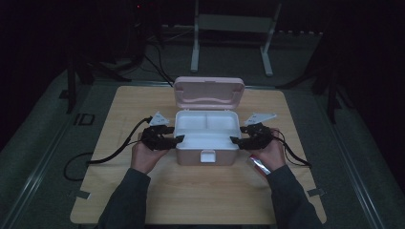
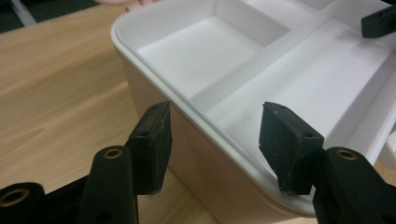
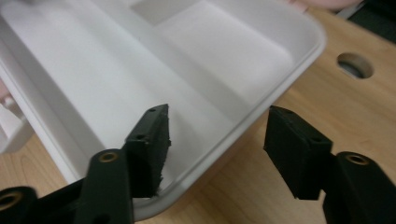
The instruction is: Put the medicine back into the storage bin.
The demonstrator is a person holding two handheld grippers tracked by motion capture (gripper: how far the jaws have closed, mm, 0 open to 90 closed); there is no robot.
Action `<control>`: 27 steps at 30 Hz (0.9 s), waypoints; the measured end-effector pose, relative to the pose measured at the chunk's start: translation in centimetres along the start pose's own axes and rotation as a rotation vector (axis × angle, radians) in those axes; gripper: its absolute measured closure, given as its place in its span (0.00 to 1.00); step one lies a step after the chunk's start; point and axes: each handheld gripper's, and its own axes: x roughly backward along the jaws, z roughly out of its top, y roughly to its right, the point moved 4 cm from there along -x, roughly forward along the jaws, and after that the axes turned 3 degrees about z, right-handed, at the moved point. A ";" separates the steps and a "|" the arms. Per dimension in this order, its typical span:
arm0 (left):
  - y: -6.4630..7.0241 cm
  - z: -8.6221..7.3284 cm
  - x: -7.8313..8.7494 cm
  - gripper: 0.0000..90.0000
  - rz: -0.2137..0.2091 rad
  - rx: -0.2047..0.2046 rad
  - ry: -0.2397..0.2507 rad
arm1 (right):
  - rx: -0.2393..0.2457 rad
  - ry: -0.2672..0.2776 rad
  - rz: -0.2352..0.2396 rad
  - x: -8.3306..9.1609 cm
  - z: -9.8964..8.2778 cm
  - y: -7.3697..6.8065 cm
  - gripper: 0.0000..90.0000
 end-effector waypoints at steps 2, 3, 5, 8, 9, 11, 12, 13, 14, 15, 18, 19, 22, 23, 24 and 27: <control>-0.1 0.2 0.5 0.48 -0.004 0.001 0.021 | 0.009 0.018 -0.008 0.4 0.3 0.1 0.48; -0.1 0.2 0.8 0.47 -0.004 -0.001 0.031 | 0.033 0.042 -0.021 1.2 0.9 0.2 0.51; -0.2 0.3 1.4 0.47 0.006 -0.009 0.044 | 0.084 0.042 -0.011 1.7 1.6 0.1 0.54; -0.4 0.1 2.3 0.47 0.023 -0.018 0.055 | 0.140 0.043 0.002 1.9 2.4 -0.2 0.55; -0.4 -0.1 2.6 0.47 0.027 -0.022 0.055 | 0.194 0.025 0.031 1.7 3.4 -0.7 0.60; -0.4 -0.5 3.0 0.47 0.029 -0.028 0.055 | 0.252 -0.002 0.053 1.2 4.1 -1.1 0.66; -0.3 -0.8 3.4 0.47 0.026 -0.040 0.047 | 0.280 -0.010 0.060 0.9 4.4 -1.3 0.69; -0.3 -1.0 3.6 0.47 0.028 -0.047 0.043 | 0.300 -0.030 0.080 0.4 4.7 -1.5 0.70; -0.3 -1.2 3.8 0.47 0.029 -0.051 0.036 | 0.318 -0.052 0.091 0.0 4.9 -1.7 0.72; -0.2 -1.5 4.1 0.47 0.035 -0.065 0.028 | 0.328 -0.070 0.097 -0.4 5.1 -1.8 0.73; 0.1 -2.0 4.9 0.47 0.030 -0.074 0.031 | 0.347 -0.120 0.133 -1.5 5.6 -2.0 0.71; 0.1 -2.0 4.9 0.47 0.030 -0.074 0.031 | 0.347 -0.120 0.133 -1.5 5.6 -2.0 0.71; 0.2 -2.6 5.5 0.47 0.027 -0.065 0.048 | 0.379 -0.180 0.150 -2.6 6.5 -2.2 0.75; 0.2 -2.8 5.6 0.47 0.030 -0.064 0.047 | 0.393 -0.206 0.159 -2.8 6.8 -2.3 0.76; 0.1 -3.0 5.7 0.47 0.031 -0.064 0.047 | 0.406 -0.223 0.168 -3.1 7.1 -2.4 0.76; -0.2 -3.6 5.5 0.47 0.038 -0.058 0.033 | 0.445 -0.262 0.175 -3.7 8.0 -2.5 0.79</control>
